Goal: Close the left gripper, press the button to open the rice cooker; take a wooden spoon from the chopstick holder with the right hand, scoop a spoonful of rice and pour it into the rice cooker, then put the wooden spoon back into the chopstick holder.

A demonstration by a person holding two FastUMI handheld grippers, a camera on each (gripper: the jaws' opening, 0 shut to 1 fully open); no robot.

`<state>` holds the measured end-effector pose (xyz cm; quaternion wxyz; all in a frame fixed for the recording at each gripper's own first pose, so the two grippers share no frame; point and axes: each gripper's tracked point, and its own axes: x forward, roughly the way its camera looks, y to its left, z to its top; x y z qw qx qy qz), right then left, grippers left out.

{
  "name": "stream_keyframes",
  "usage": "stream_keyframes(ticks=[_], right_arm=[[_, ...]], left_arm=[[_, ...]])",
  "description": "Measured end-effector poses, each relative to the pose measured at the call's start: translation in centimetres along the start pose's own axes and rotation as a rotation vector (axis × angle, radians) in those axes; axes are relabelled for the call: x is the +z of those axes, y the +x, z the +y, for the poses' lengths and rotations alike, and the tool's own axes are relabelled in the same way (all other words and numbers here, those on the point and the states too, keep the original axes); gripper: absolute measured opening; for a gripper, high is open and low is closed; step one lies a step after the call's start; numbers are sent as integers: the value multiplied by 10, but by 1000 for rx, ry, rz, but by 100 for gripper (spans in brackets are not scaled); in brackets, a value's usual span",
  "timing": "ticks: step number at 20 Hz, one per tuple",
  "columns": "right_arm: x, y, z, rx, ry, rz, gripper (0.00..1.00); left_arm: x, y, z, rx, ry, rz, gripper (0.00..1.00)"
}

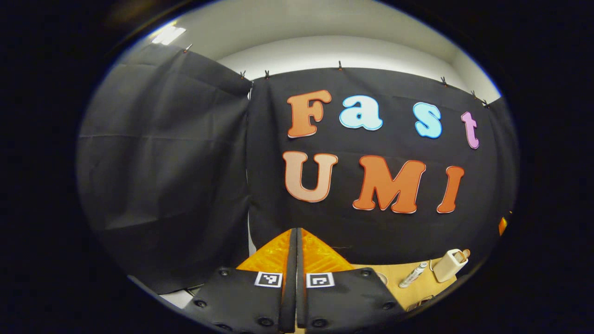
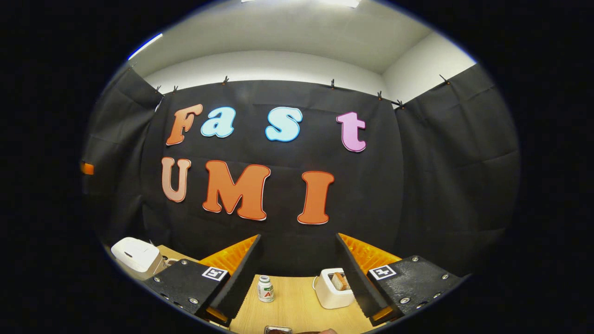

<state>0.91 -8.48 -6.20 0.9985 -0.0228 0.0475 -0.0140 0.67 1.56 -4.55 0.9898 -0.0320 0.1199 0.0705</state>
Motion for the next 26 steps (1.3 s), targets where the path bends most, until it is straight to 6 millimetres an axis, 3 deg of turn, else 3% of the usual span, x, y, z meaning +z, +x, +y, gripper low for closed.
stream_keyframes(ticks=[2,9,14,19,21,26], right_arm=[[-5,-1,-6,-3,3,5,95],[-39,-14,-40,-19,-24,67,95],[-60,-24,-45,-24,7,118,95],[-71,-32,-40,-76,30,145,95],[-72,-39,-29,-81,49,161,95],[-80,-51,-20,-130,2,192,95]], left_arm=[[-29,10,-11,-20,-18,111,5],[-116,41,-16,-17,-71,436,5],[-180,60,2,44,-81,650,5],[-244,87,12,24,-167,825,5],[-267,95,19,14,-183,890,5],[-297,114,27,-26,-167,966,5]])
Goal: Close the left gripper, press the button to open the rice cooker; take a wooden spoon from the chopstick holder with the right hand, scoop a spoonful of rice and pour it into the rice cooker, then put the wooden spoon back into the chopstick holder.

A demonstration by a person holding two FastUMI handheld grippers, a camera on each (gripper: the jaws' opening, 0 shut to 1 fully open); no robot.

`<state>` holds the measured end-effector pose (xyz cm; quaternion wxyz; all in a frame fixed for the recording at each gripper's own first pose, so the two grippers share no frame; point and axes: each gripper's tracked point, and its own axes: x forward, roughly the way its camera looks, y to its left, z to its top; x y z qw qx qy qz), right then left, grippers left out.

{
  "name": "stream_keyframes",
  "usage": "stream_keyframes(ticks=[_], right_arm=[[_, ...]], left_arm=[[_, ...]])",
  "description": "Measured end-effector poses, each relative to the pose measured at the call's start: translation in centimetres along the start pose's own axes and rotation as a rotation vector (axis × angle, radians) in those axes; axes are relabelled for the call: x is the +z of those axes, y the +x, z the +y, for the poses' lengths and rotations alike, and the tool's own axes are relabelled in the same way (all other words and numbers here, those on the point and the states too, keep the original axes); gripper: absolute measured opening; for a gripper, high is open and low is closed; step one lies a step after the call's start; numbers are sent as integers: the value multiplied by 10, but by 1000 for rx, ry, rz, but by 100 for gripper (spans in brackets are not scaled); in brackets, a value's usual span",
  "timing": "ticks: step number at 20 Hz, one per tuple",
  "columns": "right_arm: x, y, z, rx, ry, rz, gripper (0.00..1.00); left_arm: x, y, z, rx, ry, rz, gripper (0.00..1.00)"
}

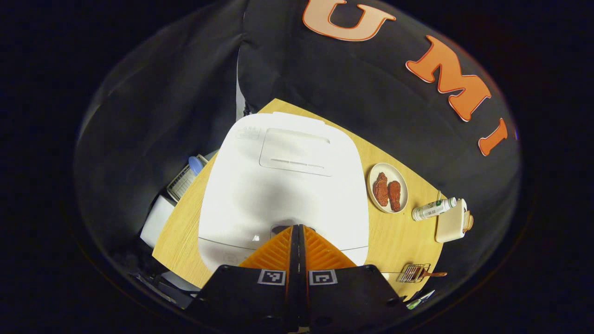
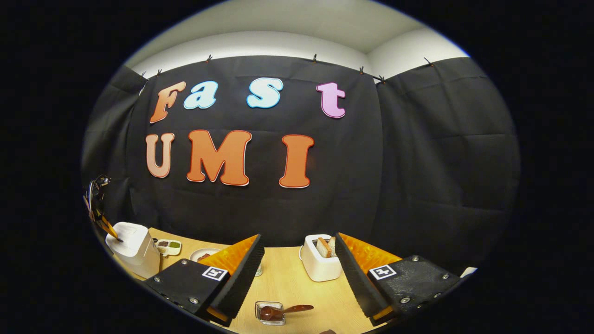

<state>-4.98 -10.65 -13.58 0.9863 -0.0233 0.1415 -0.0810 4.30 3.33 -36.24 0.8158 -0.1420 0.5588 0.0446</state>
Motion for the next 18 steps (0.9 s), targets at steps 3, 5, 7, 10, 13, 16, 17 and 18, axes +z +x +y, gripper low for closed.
stream_keyframes(ticks=[3,5,7,10,13,16,17,18], right_arm=[[-9,-4,7,-20,-11,26,95],[-20,-3,14,-18,-3,50,95],[-33,0,22,-6,15,90,95],[-50,5,24,-2,9,136,95],[-72,12,23,-2,5,189,95],[-98,17,25,4,29,256,95],[-107,18,26,6,41,275,95],[-114,21,26,10,53,290,95]], left_arm=[[-6,10,1,-24,-1,8,5],[-8,11,1,-32,-3,-9,5],[-7,10,1,-38,30,-20,5],[14,-16,-4,-67,66,-165,5],[52,-56,-6,-74,80,-377,5],[88,-88,6,28,135,-573,5],[97,-99,1,35,151,-622,5],[103,-110,-5,30,162,-672,5]])
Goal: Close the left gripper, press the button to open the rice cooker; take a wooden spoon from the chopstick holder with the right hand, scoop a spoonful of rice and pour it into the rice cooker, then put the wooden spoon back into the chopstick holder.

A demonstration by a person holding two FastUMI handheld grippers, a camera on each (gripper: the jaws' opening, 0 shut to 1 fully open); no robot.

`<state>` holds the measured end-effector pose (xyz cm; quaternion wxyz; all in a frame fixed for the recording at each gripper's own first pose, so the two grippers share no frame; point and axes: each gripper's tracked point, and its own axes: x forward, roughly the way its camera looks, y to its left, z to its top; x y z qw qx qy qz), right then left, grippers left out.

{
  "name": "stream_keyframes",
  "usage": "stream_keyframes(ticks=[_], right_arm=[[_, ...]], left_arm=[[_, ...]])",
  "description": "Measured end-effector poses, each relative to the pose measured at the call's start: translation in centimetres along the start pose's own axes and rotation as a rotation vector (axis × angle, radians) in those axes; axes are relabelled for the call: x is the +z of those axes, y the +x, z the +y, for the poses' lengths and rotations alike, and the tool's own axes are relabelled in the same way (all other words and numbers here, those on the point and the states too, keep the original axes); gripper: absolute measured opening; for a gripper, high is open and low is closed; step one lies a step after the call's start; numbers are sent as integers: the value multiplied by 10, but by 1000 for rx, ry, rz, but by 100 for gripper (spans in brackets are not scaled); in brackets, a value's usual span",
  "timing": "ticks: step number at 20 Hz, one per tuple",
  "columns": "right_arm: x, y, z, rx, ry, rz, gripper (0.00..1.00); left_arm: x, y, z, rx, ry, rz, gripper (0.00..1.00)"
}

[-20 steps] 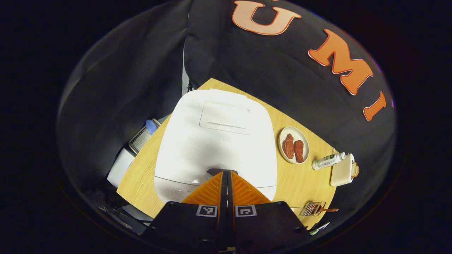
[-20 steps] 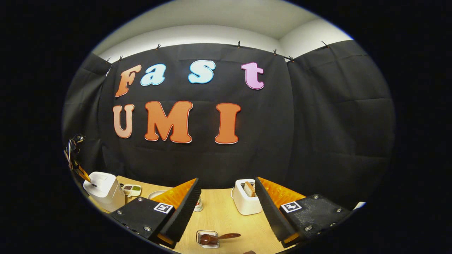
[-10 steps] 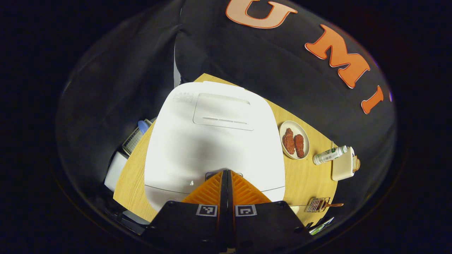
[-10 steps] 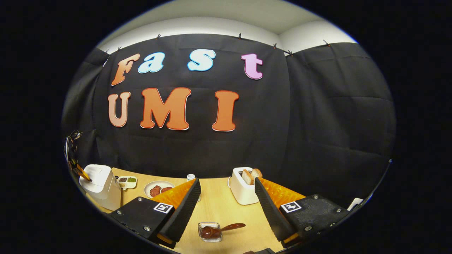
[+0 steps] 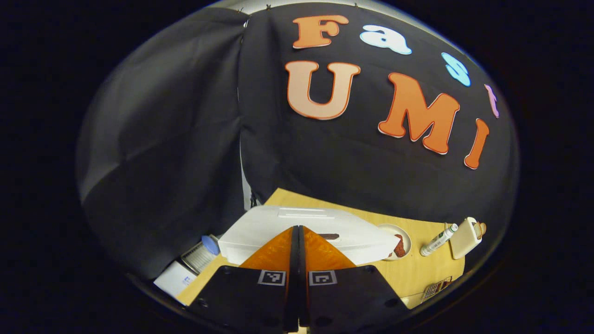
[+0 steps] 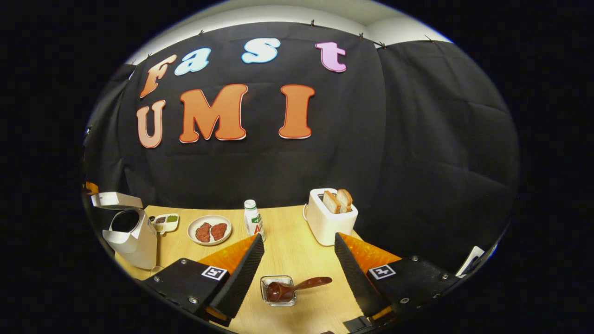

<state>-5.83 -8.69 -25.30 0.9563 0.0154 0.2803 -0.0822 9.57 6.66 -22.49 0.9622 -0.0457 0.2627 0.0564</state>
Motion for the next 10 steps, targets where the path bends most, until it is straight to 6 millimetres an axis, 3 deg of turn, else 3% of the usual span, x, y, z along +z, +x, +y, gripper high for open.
stream_keyframes(ticks=[3,8,9,10], right_arm=[[-17,10,-1,20,35,40,95],[-49,21,-6,29,88,102,95],[-55,24,-10,16,87,112,95],[-60,25,-13,11,92,120,95]], left_arm=[[17,-18,-2,61,-13,-95,5],[49,-54,-39,22,44,-258,5],[50,-60,-45,17,72,-263,7],[51,-65,-50,13,96,-272,22]])
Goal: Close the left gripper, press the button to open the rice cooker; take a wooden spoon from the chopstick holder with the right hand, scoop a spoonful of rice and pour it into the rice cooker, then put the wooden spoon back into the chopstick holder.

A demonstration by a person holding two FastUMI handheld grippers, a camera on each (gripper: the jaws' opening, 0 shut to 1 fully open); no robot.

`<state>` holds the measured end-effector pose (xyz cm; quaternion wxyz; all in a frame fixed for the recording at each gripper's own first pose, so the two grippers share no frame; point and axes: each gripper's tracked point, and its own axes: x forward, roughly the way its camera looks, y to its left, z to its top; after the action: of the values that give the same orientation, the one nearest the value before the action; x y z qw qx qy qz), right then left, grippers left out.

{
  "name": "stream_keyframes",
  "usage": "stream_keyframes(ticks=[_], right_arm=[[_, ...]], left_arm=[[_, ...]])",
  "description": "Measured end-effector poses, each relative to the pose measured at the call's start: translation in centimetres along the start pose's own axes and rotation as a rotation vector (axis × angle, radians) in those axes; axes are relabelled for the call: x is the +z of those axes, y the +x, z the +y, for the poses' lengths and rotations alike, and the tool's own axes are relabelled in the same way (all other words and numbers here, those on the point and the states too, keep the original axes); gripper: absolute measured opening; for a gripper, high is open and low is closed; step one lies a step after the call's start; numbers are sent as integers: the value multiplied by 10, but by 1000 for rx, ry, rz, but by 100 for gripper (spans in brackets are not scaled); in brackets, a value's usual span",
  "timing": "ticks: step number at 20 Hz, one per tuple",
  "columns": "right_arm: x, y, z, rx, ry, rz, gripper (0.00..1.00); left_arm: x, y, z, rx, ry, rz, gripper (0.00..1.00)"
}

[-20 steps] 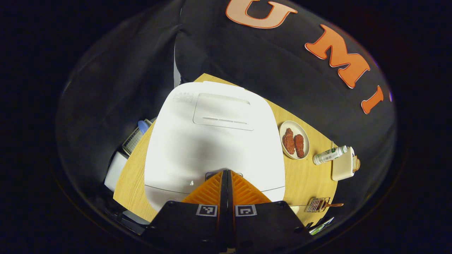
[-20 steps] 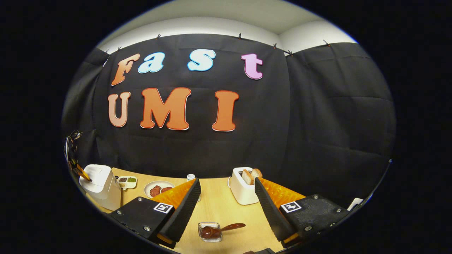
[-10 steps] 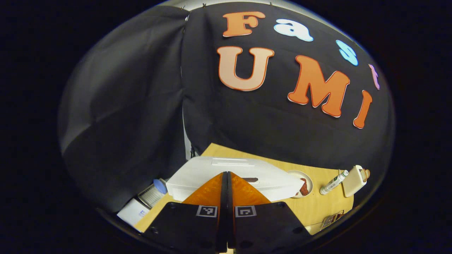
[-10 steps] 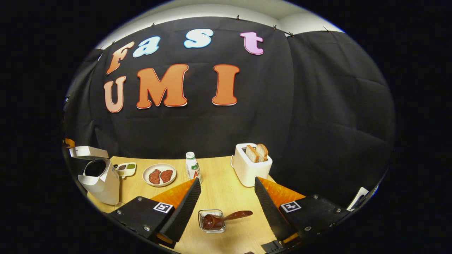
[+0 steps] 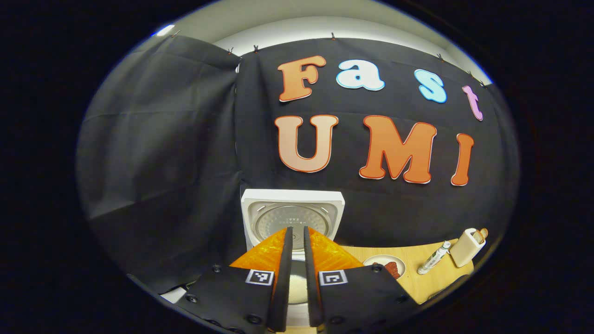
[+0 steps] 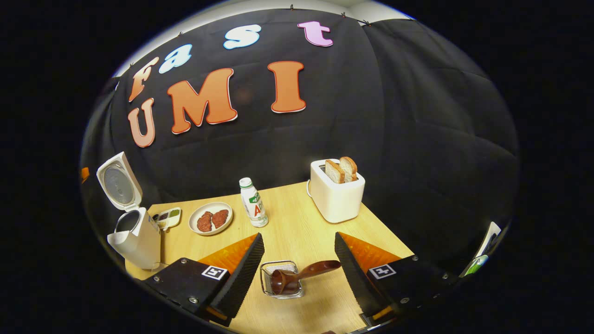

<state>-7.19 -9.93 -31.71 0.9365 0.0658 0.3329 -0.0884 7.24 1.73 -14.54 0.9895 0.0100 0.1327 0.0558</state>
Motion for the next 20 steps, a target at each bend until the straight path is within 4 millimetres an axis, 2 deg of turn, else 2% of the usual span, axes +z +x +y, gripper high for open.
stream_keyframes(ticks=[1,2,4,5,6,9,11,13,16,18,20], right_arm=[[-4,2,-2,-1,12,4,95],[-7,5,-3,1,24,8,95],[-17,11,-10,-7,52,17,94],[-22,16,-13,-8,67,25,94],[-29,19,-15,-7,82,37,94],[-51,31,-18,7,129,82,94],[-64,37,-14,31,185,106,94],[-76,41,-8,57,237,119,93],[-83,54,1,79,294,118,82],[-83,60,5,87,332,94,70],[-85,63,8,88,359,63,54]], left_arm=[[3,-3,-5,-10,13,-12,26],[5,-8,-12,-27,20,-21,36],[3,-18,-28,-61,31,-32,43],[2,-23,-33,-69,42,-36,53],[3,-29,-38,-81,46,-40,66],[9,-39,-52,-94,52,-71,80],[8,-49,-56,-93,59,-77,93],[8,-54,-59,-87,71,-78,95],[7,-56,-61,-84,76,-56,95],[10,-58,-63,-79,88,-49,95],[12,-62,-67,-83,102,-43,95]])
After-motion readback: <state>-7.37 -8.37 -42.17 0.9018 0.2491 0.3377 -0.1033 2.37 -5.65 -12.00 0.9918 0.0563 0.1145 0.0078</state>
